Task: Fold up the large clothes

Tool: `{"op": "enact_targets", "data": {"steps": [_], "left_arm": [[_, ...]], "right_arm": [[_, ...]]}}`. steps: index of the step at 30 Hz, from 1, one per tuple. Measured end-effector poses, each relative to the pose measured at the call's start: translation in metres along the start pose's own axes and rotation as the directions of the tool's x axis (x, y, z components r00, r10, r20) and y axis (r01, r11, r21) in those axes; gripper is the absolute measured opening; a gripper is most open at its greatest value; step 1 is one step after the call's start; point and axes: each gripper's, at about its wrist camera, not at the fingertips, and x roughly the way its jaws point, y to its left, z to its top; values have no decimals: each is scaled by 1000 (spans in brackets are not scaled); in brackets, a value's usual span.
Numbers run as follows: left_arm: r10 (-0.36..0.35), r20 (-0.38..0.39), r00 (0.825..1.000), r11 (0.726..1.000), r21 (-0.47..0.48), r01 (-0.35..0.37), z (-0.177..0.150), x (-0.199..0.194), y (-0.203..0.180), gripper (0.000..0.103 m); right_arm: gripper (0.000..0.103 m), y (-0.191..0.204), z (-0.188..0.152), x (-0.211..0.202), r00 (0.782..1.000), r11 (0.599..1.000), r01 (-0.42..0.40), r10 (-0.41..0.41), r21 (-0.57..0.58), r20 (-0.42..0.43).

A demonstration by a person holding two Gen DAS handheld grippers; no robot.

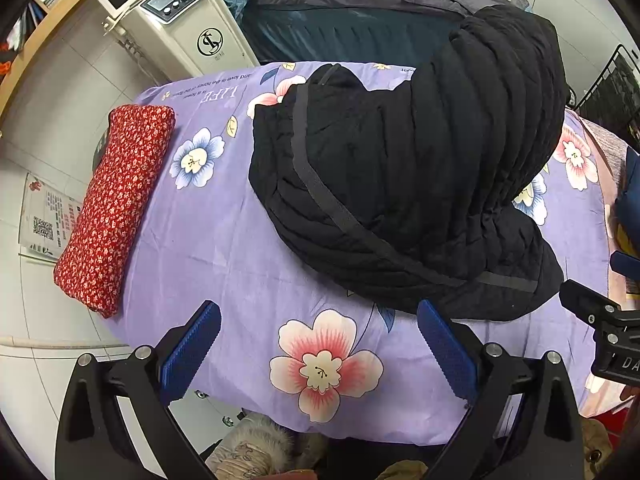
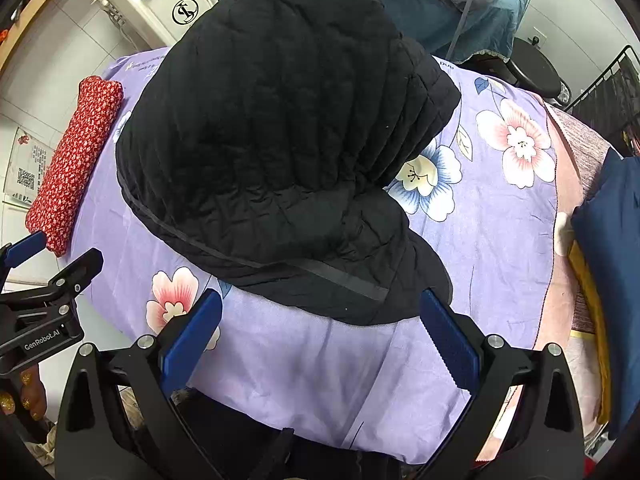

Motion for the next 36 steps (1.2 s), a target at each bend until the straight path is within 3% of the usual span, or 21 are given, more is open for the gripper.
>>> {"op": "enact_targets", "data": {"steps": [36], "left_arm": [[-1,-18,1000,1000,-1,1,0,3,1,97]], "right_arm": [[97,0,-4,3,1000,1000,6,-6,3,-10]]}}
